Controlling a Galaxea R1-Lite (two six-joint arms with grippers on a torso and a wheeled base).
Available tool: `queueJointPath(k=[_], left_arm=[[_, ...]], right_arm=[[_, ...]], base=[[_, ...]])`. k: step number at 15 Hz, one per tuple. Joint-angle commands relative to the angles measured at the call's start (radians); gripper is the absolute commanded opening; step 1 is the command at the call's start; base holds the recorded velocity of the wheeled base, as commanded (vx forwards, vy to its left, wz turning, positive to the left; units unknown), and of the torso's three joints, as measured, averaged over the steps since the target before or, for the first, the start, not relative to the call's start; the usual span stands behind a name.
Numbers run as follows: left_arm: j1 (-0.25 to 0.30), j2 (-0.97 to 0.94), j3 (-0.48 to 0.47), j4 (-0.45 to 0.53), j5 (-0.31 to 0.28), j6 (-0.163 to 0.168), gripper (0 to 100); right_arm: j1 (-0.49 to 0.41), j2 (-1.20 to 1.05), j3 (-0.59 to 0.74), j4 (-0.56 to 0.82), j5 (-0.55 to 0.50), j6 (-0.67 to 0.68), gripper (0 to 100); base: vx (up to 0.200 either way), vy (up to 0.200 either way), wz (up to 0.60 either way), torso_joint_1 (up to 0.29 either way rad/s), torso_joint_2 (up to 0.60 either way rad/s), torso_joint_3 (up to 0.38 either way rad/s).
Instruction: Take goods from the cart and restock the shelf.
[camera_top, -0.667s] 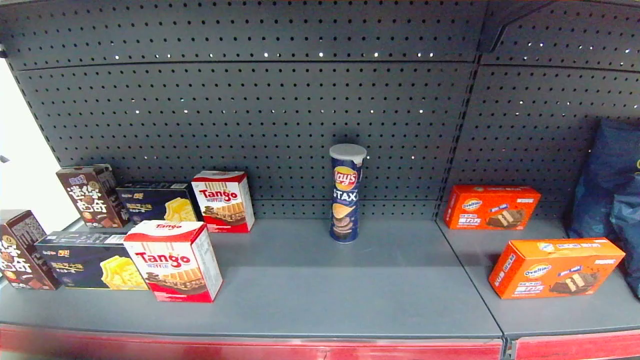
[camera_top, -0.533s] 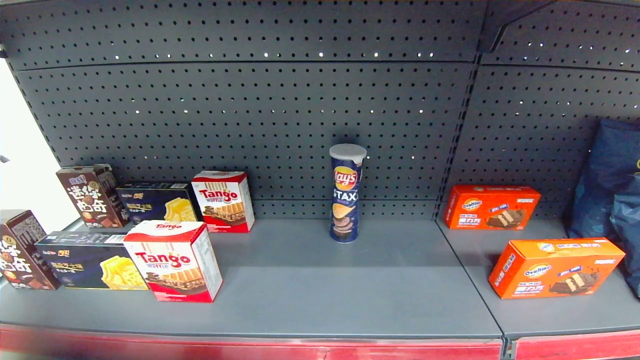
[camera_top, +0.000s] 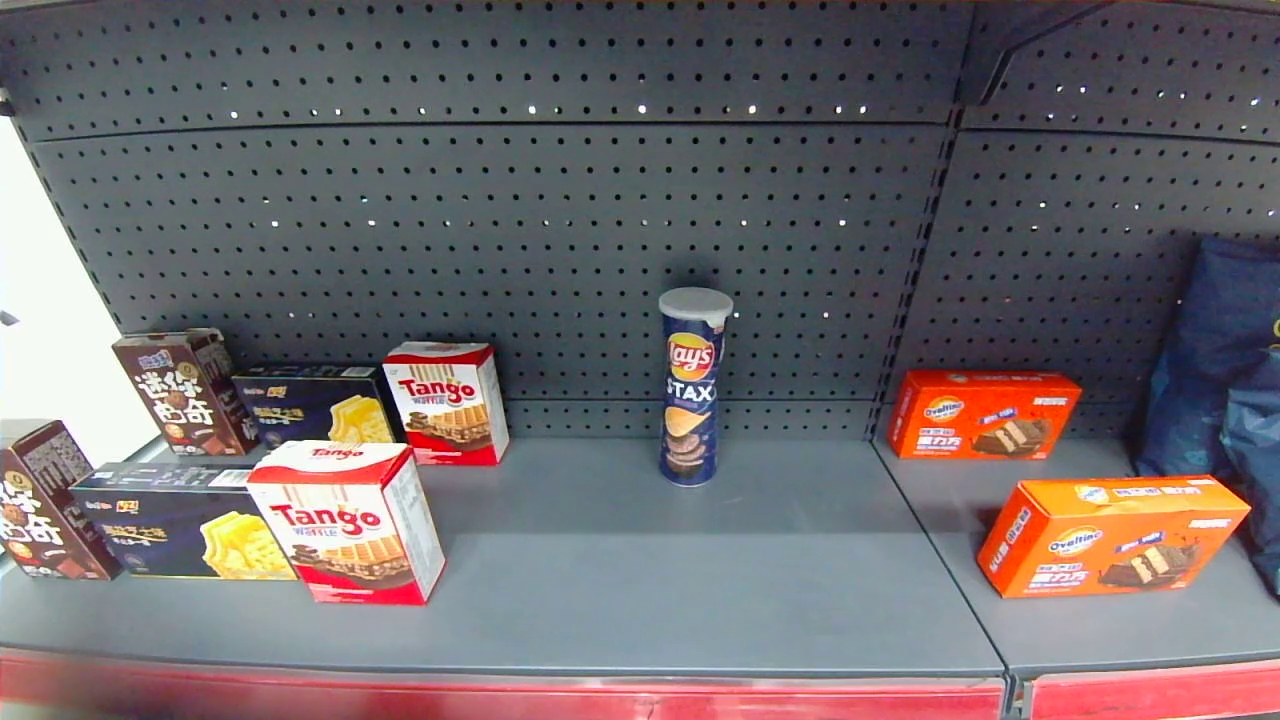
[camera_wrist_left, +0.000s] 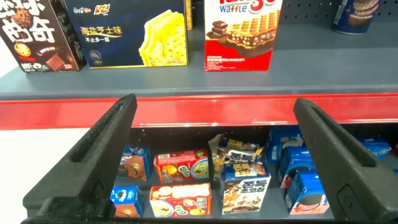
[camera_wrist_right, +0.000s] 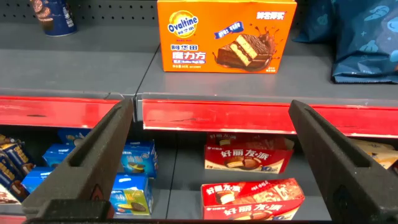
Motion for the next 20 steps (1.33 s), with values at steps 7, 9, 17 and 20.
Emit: queueJointPath(k=[7,9,17,20], left_arm=[[0.000,0.001,0.000,0.001,-0.014,0.007,100],[0.000,0.001,0.000,-0.001,-0.009,0.004,100],[0.000,0.001,0.000,-0.001,-0.011,0.004,100],[0.000,0.001,0.000,0.001,-0.011,0.006,100]], right_arm=[[0.000,0.000,0.000,0.000,-0.007,0.000,100],[0.000,0.000,0.000,0.000,-0.007,0.000,100],[0.000,0.000,0.000,0.000,-0.009,0.000,100],[0.000,0.000,0.000,0.000,-0.009,0.000,100]], base=[[0.000,0.000,0.17,-0.001,0.00,0.001],[0.000,0.000,0.60,0.000,0.00,0.002],[0.000,0.000,0.60,0.003,0.00,0.001],[0.000,0.000,0.60,0.002,0.00,0.001]])
